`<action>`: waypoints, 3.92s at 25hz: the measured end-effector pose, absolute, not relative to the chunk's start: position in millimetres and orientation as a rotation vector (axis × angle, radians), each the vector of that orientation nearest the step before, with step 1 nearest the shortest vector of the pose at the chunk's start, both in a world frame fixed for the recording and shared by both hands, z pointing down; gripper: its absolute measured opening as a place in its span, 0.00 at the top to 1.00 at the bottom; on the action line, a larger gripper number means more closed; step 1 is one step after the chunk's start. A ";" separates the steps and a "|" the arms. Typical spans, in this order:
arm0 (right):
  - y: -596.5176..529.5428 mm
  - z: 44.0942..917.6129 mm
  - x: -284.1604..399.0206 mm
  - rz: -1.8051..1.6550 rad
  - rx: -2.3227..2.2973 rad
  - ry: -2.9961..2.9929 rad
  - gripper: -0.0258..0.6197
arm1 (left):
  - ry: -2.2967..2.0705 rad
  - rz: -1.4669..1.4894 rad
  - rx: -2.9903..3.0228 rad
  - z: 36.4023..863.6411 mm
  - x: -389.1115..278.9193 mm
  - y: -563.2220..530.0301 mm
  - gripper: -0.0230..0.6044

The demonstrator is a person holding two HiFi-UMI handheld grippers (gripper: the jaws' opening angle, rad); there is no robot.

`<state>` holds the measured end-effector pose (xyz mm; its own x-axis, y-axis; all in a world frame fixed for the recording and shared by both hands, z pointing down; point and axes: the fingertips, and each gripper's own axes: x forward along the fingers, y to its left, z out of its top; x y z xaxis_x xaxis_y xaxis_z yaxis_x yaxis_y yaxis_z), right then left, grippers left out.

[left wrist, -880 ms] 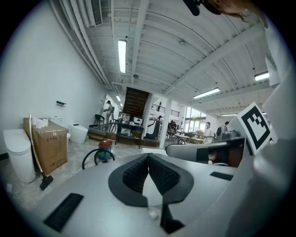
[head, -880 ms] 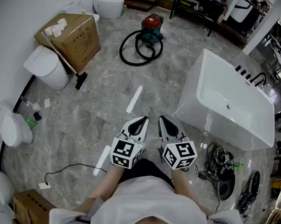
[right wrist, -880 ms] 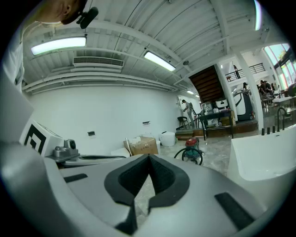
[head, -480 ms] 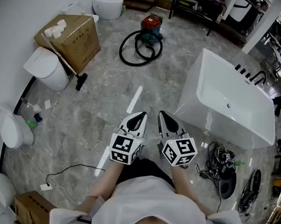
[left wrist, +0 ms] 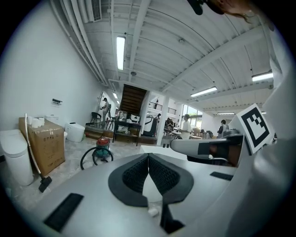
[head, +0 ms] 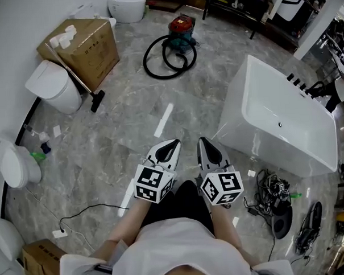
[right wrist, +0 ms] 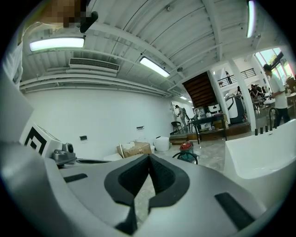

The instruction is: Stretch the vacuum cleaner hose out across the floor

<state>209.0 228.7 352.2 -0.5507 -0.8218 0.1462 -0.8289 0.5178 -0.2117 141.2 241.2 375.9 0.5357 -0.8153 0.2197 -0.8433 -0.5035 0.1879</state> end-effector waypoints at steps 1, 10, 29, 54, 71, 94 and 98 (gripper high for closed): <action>228.2 353.2 208.0 0.407 1.479 -2.708 0.94 | -1.387 0.152 2.501 377.7 138.9 239.9 0.95; 208.9 357.5 211.4 0.428 1.469 -2.699 0.94 | -1.407 0.148 2.475 377.3 133.0 222.6 0.95; 57.1 367.3 210.2 0.449 1.392 -2.744 0.94 | -1.477 0.169 2.433 384.6 136.6 78.6 0.95; -176.5 375.1 243.6 0.391 1.299 -2.743 0.94 | -1.584 0.129 2.361 389.9 158.3 -150.7 0.95; -226.5 384.8 248.7 0.449 1.326 -2.726 0.94 | -1.561 0.135 2.326 404.4 159.3 -204.9 0.95; -402.6 396.3 207.8 0.496 1.345 -2.667 0.94 | -1.496 0.157 2.340 409.4 120.1 -392.2 0.95; -444.0 389.6 195.6 0.487 1.358 -2.660 0.94 | -1.470 0.149 2.362 402.0 107.6 -432.0 0.95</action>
<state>195.6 -444.0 389.6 -0.5920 -0.7678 0.2449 -0.8048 0.5471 -0.2302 107.6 -432.0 402.0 0.4552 -0.8481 0.2713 -0.8852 -0.3983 0.2402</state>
